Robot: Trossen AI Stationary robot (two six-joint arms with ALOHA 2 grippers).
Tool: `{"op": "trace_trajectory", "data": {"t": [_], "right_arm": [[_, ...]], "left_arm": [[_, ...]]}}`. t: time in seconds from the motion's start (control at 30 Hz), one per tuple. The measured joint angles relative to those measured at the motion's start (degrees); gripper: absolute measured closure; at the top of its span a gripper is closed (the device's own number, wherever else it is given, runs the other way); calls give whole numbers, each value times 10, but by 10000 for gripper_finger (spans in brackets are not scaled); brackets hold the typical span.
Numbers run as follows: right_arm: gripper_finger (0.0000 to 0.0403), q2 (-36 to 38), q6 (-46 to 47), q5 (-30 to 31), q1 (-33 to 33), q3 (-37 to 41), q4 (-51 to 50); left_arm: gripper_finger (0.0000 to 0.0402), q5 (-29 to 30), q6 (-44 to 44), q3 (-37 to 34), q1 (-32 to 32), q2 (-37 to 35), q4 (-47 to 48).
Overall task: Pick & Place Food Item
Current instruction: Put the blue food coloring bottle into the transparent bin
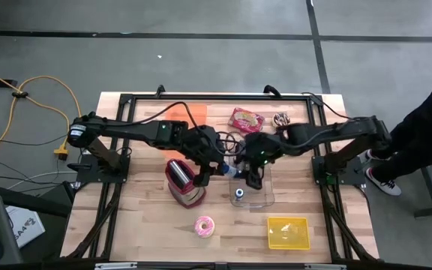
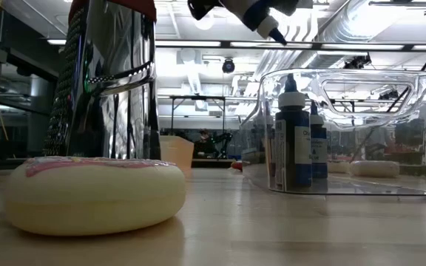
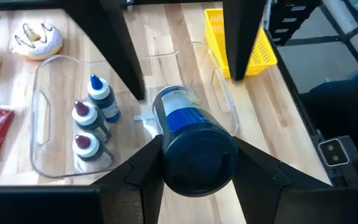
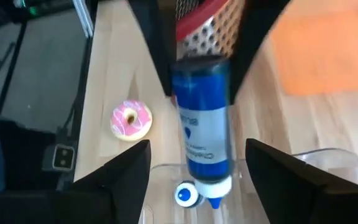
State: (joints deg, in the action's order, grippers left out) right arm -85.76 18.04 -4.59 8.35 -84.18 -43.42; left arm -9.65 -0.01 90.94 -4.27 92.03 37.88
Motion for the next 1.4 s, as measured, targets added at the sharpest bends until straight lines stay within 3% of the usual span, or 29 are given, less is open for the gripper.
{"op": "trace_trajectory", "data": {"t": [0.27, 0.53, 0.8, 1.23, 1.4], "right_arm": [[155, 73, 16, 4, -8, -1, -36], [156, 126, 54, 66, -8, 0, -127], [156, 154, 58, 79, -8, 0, -149], [156, 174, 72, 167, 37, 0, -216], [156, 176, 103, 200, 57, 8, -245]], "left_arm": [[249, 0, 4, 0, 7, -5, -10], [249, -3, 33, 0, 23, -34, -67], [249, -10, 74, 0, 22, -63, -145], [249, -11, 101, -9, 46, -82, -230], [249, -75, 83, -62, 78, -84, -316]]}}
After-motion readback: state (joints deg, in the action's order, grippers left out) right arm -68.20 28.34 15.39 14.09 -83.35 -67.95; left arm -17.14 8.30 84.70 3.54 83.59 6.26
